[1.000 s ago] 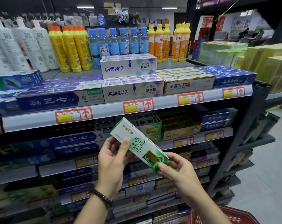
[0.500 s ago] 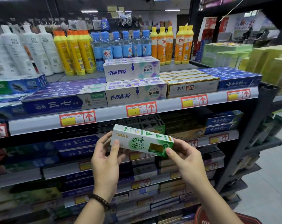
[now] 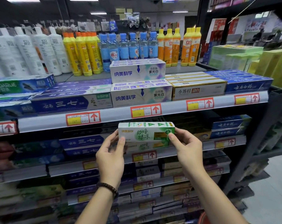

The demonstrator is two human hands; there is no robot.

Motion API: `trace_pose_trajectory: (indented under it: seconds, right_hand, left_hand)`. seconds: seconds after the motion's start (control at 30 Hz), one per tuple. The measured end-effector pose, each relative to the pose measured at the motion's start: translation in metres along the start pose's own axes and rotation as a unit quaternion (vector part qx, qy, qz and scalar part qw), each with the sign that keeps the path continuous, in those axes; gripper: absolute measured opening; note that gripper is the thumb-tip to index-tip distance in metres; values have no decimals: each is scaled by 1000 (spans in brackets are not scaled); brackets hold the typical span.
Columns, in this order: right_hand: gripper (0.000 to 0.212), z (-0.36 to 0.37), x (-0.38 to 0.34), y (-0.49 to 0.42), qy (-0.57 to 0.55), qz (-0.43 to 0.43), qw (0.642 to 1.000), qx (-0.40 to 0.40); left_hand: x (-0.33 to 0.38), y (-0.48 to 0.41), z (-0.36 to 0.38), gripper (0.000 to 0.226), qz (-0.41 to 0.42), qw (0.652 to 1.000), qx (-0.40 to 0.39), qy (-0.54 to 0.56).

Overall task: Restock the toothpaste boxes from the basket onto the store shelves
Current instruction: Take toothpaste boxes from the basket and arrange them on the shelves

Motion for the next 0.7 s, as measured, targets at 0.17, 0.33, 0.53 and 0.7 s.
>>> trace_pose_trajectory:
  seconds: [0.17,0.33,0.53,0.7]
  right_hand:
    - [27,1,1,-9,12,-7,1000,13]
    - [31,4,3,-18,18,-8,1000,7]
    - [32,4,6,-30,31,-23,999,-8]
    - [30,4,9,-43,53,-27,998,-11]
  left_hand:
    - [-4,-1,3,31,5,1000,8,-24]
    - [-5,-6,6,32,-2,999,6,-44]
    - [-6,-13,7,33,5,998,12,-64]
    - [-9,-19,8,33,12,996,16,-81]
Point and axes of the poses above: each hand's wrist, its own y-axis away from the middle knuckle, its own z-axis out of the palm, x = y × z, the point moved 3 cm from there along -y, towards the middle knuckle, and after that the axes turned 1 degree about -y, right-handed, at the moved point
